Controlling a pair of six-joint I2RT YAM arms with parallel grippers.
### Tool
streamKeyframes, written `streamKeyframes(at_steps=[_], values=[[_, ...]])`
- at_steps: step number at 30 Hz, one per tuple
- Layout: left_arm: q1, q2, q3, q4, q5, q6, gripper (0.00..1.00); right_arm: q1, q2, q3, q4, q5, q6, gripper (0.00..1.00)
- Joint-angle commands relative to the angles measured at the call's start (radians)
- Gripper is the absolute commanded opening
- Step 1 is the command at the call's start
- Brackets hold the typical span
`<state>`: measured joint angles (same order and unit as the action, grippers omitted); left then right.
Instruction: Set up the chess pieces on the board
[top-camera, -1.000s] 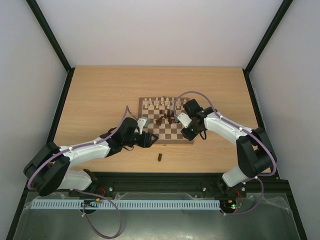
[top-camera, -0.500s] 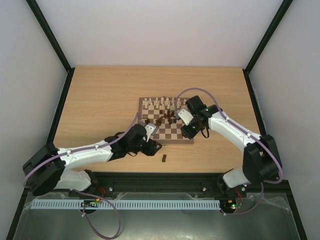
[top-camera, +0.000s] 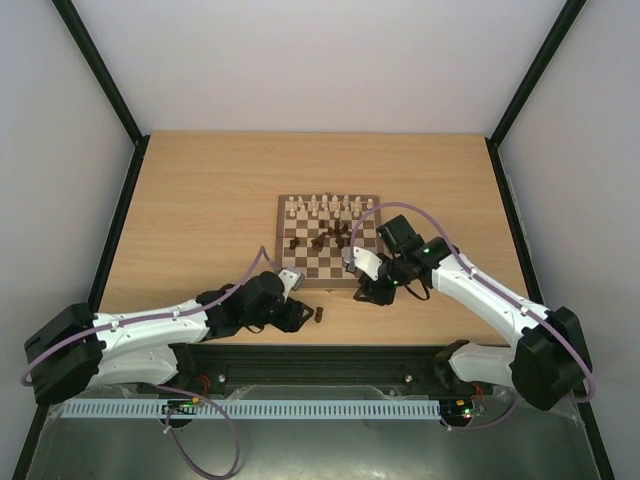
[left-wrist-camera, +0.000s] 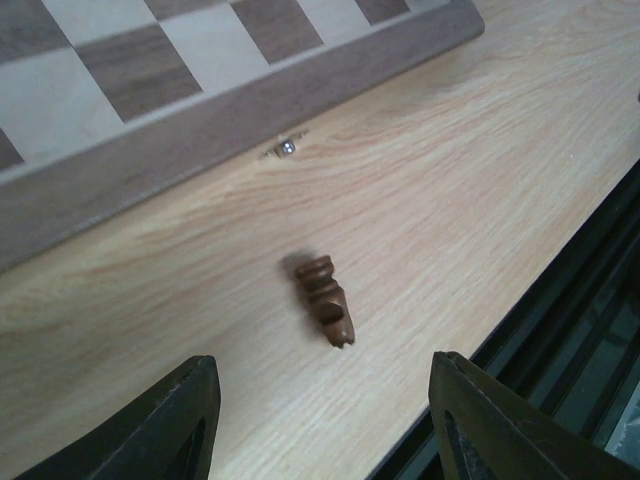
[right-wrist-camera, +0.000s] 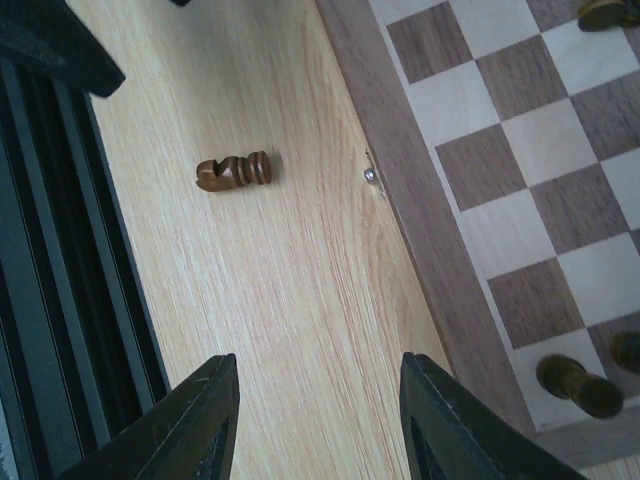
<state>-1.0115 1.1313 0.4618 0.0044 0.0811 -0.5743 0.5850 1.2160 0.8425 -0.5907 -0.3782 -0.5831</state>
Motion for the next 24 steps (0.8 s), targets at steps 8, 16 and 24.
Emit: streamKeyframes(at_steps=[8, 16, 24], values=[[-0.008, -0.099, -0.048, -0.167, -0.245, -0.272, 0.63, 0.137, 0.098, -0.081, 0.163, 0.027, -0.173, 0.51], [0.028, -0.160, -0.066, -0.173, -0.271, -0.358, 0.66, 0.258, 0.254, -0.019, 0.248, 0.119, -0.228, 0.55], [0.092, -0.319, -0.156, -0.160, -0.293, -0.435, 0.67, 0.312, 0.434, 0.073, 0.290, 0.186, -0.234, 0.62]])
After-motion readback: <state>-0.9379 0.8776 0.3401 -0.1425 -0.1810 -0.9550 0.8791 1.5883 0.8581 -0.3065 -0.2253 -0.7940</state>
